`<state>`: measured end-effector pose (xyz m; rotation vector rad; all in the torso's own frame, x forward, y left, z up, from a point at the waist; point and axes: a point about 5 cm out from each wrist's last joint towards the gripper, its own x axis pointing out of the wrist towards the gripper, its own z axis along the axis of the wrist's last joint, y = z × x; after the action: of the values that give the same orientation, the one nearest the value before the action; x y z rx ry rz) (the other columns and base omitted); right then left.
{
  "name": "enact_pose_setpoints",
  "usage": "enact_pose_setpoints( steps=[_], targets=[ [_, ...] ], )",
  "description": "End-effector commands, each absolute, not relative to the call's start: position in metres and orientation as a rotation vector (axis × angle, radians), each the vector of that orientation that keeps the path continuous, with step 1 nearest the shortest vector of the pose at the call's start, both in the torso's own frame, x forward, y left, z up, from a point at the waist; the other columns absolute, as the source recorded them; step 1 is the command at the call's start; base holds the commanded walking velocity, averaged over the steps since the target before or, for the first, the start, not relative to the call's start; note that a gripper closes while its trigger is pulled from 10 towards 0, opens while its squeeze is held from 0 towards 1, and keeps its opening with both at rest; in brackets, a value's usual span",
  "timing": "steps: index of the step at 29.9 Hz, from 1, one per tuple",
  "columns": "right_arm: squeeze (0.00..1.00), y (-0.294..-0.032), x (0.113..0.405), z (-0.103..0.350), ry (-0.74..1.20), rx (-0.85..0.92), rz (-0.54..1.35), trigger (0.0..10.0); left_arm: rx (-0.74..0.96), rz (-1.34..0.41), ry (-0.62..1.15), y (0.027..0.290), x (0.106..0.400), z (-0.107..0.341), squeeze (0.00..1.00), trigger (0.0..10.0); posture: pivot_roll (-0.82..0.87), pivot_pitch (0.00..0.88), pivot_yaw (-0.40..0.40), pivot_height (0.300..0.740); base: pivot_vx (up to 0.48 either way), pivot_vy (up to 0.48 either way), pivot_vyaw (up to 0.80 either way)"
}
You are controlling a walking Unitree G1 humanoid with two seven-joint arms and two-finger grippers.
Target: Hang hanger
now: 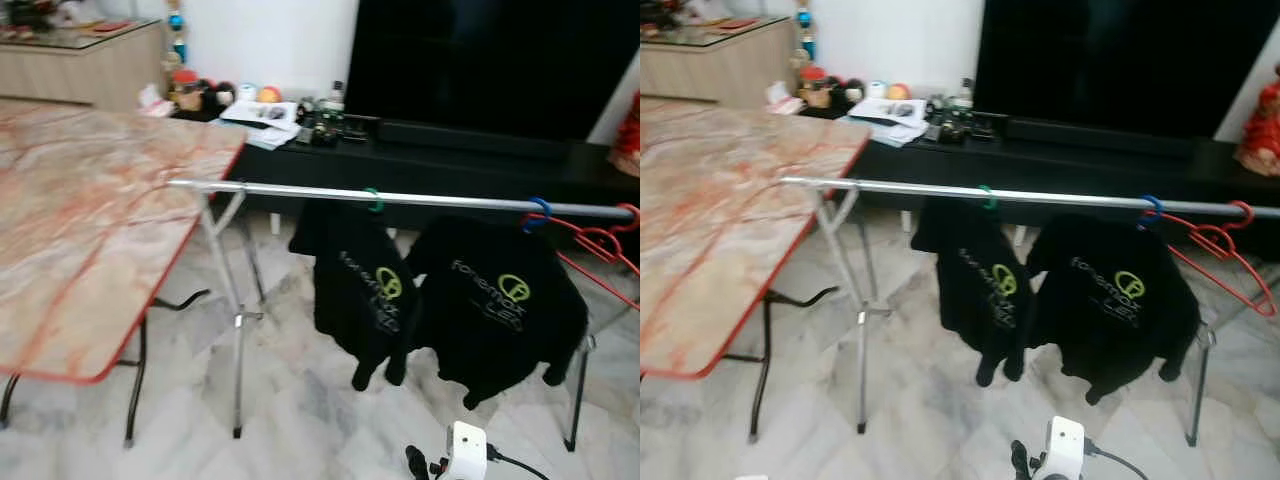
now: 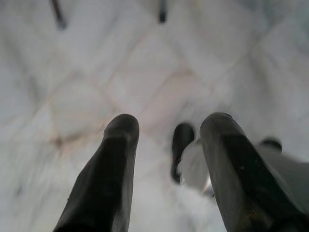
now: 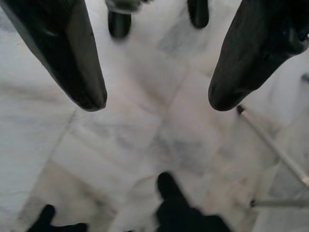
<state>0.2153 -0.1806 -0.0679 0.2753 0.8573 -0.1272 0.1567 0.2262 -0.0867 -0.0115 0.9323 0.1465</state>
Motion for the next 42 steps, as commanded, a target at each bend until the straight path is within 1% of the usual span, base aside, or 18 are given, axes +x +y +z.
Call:
enact_pose_setpoints(
  steps=[1, 11, 17, 19, 21, 22, 23, 24, 30, 32, 33, 34, 35, 39, 42],
  targets=[
    [0.0, -0.19, 0.215, -0.067, 0.847, 0.268, -0.157, 10.0, -0.032, 0.135, 0.954, 0.219, 0.153, -0.09, 0.0, 10.0, 0.22, 0.0, -0.052, 0.74, 0.412, 0.0, 0.0],
    [0.0, -0.188, 0.217, -0.066, 0.832, 0.267, -0.147, 10.0, -0.025, 0.123, 0.944, 0.218, 0.158, -0.088, 0.0, 10.0, 0.21, 0.0, -0.047, 0.74, 0.41, 0.0, 0.0],
    [0.0, -0.188, 0.22, -0.063, 0.789, 0.243, -0.126, 10.0, -0.025, 0.122, 0.921, 0.215, 0.164, -0.086, 0.0, 10.0, 0.22, 0.0, -0.049, 0.74, 0.0, 0.0, 0.0],
    [0.0, -0.189, 0.224, -0.058, 0.714, 0.214, -0.108, 10.0, -0.026, 0.122, 0.915, 0.215, 0.163, -0.086, 0.0, 10.0, 0.22, 0.0, -0.051, 0.74, 0.0, 0.0, 0.0],
    [0.0, -0.189, 0.225, -0.056, 0.686, 0.206, -0.099, 10.0, -0.025, 0.122, 0.915, 0.216, 0.162, -0.086, 0.0, 10.0, 0.22, 0.0, -0.051, 0.74, 0.0, 0.0, 0.0],
    [0.0, -0.189, 0.228, -0.052, 0.615, 0.196, -0.082, 10.0, -0.024, 0.124, 0.911, 0.217, 0.161, -0.087, 0.0, 10.0, 0.21, 0.0, -0.056, 0.74, 0.0, 0.0, 0.0],
    [0.0, -0.189, 0.228, -0.052, 0.615, 0.196, -0.082, 10.0, -0.024, 0.124, 0.911, 0.217, 0.161, -0.087, 0.0, 10.0, 0.21, 0.0, -0.056, 0.74, 0.0, 0.0, 0.0],
    [0.0, -0.189, 0.228, -0.049, 0.574, 0.198, -0.087, 10.0, -0.023, 0.126, 0.909, 0.217, 0.159, -0.087, 0.0, 10.0, 0.21, 0.0, -0.058, 0.74, 0.0, 0.0, 0.0],
    [0.0, -0.193, 0.225, -0.048, 0.534, 0.157, -0.128, 10.0, -0.023, 0.129, 0.902, 0.215, 0.156, -0.088, 0.0, 10.0, 0.21, 0.0, -0.074, 0.74, 0.0, 0.0, 0.0],
    [0.0, -0.198, 0.229, -0.033, 0.383, 0.116, -0.154, 10.0, -0.023, 0.13, 0.898, 0.215, 0.155, -0.088, 0.0, 10.0, 0.21, 0.0, -0.073, 0.74, 0.0, 0.0, 0.0],
    [0.0, -0.201, 0.227, -0.025, 0.316, 0.105, -0.165, 10.0, -0.024, 0.131, 0.896, 0.215, 0.155, -0.088, 0.0, 10.0, 0.21, 0.0, -0.072, 0.74, 0.0, 0.0, 0.0],
    [0.0, -0.206, 0.218, -0.015, 0.243, 0.096, -0.182, 10.0, -0.022, 0.129, 0.896, 0.215, 0.155, -0.088, 0.0, 10.0, 0.21, 0.0, -0.067, 0.74, 0.0, 0.0, 0.0],
    [0.0, -0.208, 0.211, -0.012, 0.224, 0.087, -0.196, 10.0, -0.019, 0.124, 0.896, 0.215, 0.154, -0.088, 0.0, 10.0, 0.2, 0.0, -0.062, 0.74, 0.0, 0.0, 0.0],
    [0.0, -0.214, 0.199, -0.01, 0.208, 0.075, -0.227, 10.0, -0.009, 0.113, 0.893, 0.216, 0.155, -0.087, 0.0, 10.0, 0.19, 0.0, -0.052, 0.74, 0.0, 0.0, 0.0],
    [0.0, -0.217, 0.194, -0.014, 0.23, 0.077, -0.246, 10.0, -0.004, 0.113, 0.889, 0.218, 0.156, -0.086, 0.0, 10.0, 0.19, 0.0, -0.054, 0.74, 0.0, 0.0, 0.0]
  ],
)
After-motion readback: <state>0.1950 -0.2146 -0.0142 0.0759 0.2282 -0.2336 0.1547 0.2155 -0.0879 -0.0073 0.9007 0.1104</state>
